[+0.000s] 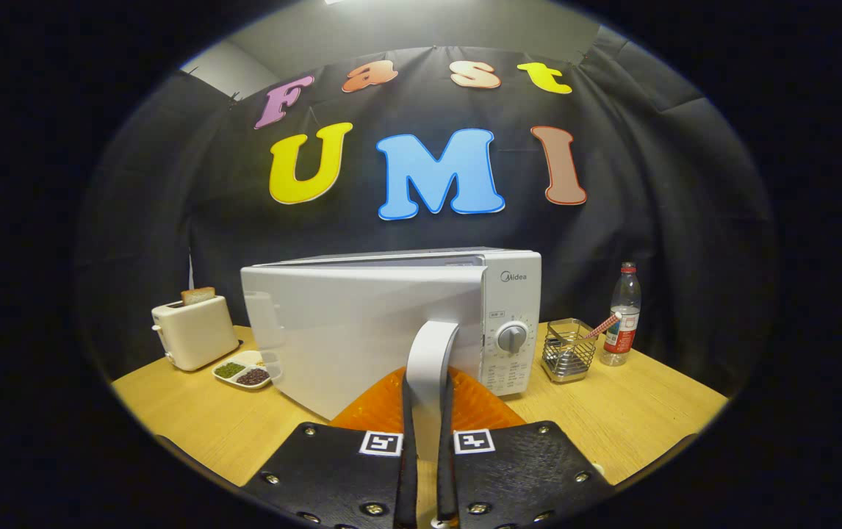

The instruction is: Open the microwave, put the food inside, and close the microwave door.

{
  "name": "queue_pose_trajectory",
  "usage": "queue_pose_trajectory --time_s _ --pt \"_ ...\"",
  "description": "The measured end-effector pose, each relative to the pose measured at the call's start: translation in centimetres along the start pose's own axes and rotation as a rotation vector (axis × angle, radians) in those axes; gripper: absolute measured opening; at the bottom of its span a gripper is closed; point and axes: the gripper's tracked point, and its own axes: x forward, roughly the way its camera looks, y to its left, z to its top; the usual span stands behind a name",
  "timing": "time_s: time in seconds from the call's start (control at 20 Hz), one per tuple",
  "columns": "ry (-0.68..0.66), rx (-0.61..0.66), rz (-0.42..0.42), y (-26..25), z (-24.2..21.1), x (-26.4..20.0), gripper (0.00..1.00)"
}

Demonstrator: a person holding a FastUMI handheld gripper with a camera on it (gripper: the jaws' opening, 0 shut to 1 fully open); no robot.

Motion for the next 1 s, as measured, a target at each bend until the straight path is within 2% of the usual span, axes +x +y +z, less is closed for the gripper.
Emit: queue_pose_trajectory --time_s 0.35,0.75,1.0 --pt "-0.034 0.011 0.152 7.0 -1.2 -6.4 0.11" --pt "-0.047 0.089 0.257 16.0 -2.3 -11.1 0.1" --pt "-0.095 0.069 0.185 20.9 -2.5 -12.7 0.1"
